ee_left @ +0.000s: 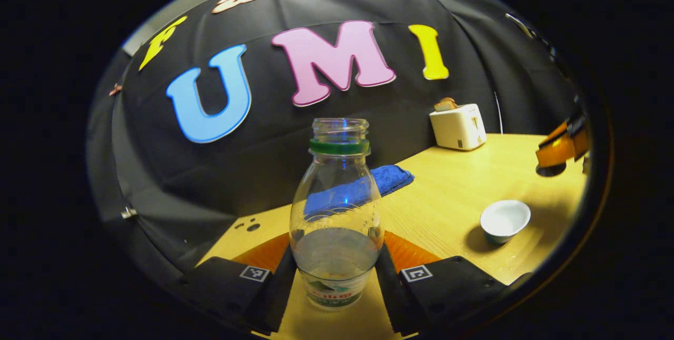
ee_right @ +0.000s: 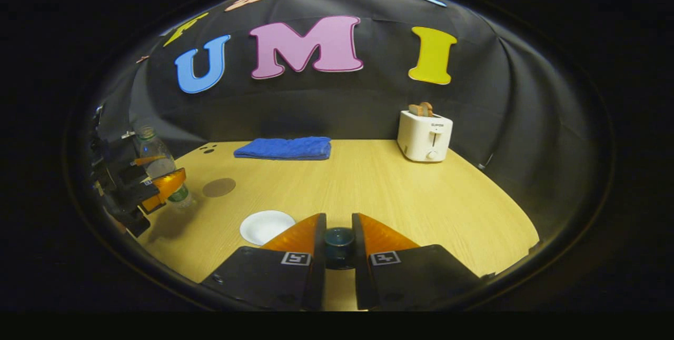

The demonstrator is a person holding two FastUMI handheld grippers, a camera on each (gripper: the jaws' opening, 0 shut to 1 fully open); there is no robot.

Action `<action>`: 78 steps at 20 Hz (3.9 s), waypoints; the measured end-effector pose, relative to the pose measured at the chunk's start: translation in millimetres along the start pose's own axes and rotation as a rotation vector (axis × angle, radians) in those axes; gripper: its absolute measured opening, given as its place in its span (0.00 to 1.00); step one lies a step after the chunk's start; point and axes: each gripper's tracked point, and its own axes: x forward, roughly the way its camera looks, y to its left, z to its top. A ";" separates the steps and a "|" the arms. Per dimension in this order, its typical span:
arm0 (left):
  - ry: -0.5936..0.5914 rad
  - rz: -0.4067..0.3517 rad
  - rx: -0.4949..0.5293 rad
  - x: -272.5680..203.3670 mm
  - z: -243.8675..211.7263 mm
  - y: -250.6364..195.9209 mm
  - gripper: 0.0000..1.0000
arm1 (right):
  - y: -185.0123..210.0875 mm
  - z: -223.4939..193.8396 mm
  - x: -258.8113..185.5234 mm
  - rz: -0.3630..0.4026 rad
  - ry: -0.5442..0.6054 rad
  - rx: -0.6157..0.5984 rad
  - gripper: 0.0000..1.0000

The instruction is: Open the teacup lid with one hand, grasp the water bottle and pour water into the teacup with the other hand; after pouring, place the water bottle on the coaster and then close the teacup lid.

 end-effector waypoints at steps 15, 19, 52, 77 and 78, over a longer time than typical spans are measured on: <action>0.031 -0.106 0.737 13.1 -3.0 -69.6 0.76 | -91.1 -23.8 -20.4 -0.097 0.011 0.054 0.27; 0.066 -0.137 0.842 17.5 -15.2 -82.9 0.75 | -97.0 -27.4 -23.3 -0.093 0.014 0.048 0.26; -0.016 -0.166 1.466 45.6 -8.6 -96.7 0.75 | -85.4 -34.7 -26.5 -0.013 0.035 0.023 0.26; -0.111 -0.219 1.729 47.0 3.4 -104.5 0.76 | -47.0 -35.4 -32.2 0.069 0.036 0.079 0.22; -0.113 -0.219 1.748 46.6 4.0 -105.3 0.76 | -41.9 -37.6 -31.7 0.079 0.042 0.086 0.26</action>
